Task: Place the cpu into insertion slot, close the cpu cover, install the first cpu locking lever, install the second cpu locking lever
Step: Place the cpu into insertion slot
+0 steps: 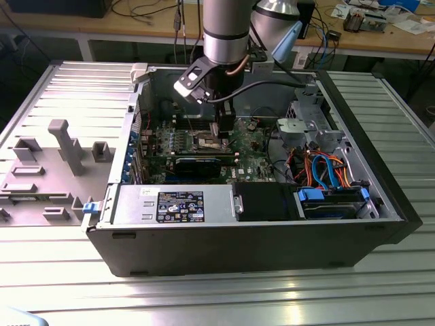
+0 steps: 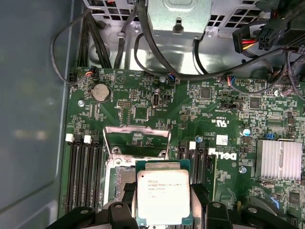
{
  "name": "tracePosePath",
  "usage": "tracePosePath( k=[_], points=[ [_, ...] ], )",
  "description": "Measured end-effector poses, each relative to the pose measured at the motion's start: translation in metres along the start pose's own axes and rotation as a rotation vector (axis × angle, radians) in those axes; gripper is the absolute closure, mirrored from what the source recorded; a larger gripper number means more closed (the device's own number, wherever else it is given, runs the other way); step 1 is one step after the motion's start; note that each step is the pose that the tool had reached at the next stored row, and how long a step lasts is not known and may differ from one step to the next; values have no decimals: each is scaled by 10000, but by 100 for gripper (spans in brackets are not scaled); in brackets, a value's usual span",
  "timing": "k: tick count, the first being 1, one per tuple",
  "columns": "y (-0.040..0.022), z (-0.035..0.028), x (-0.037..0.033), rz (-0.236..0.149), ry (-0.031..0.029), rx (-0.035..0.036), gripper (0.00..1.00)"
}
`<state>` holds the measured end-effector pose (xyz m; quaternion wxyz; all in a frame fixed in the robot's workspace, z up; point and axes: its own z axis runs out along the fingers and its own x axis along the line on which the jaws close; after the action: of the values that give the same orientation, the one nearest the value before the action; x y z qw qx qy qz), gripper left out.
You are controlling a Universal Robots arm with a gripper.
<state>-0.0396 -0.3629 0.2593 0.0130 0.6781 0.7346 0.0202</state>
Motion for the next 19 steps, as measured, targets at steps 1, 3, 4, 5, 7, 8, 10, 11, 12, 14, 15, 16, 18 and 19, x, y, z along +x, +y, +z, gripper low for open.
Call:
tracePosePath(
  k=[1, 3, 4, 5, 7, 8, 10, 11, 12, 14, 15, 16, 18, 19],
  points=[
    [-10, 0, 6, 2, 0, 0, 46],
    [-18, 0, 9, 4, 0, -1, 46],
    [-19, 0, 9, 4, 1, -1, 46],
    [-19, 1, 9, 3, 1, 0, 46],
    [-21, 1, 10, 5, -1, 0, 46],
    [-22, 2, 10, 4, 0, 0, 46],
    [-22, 9, 10, 5, 0, 0, 46],
    [-22, 12, 10, 5, 1, 0, 46],
    [-22, 13, 10, 4, 1, 0, 46],
    [-23, 17, 10, 4, 1, -1, 46],
    [-23, 19, 9, 4, 0, 0, 46],
    [-23, 21, 10, 5, 1, 0, 46],
    [-23, 28, 9, 4, 1, -1, 46],
    [-23, 30, 9, 5, 0, 0, 46]
  ],
)
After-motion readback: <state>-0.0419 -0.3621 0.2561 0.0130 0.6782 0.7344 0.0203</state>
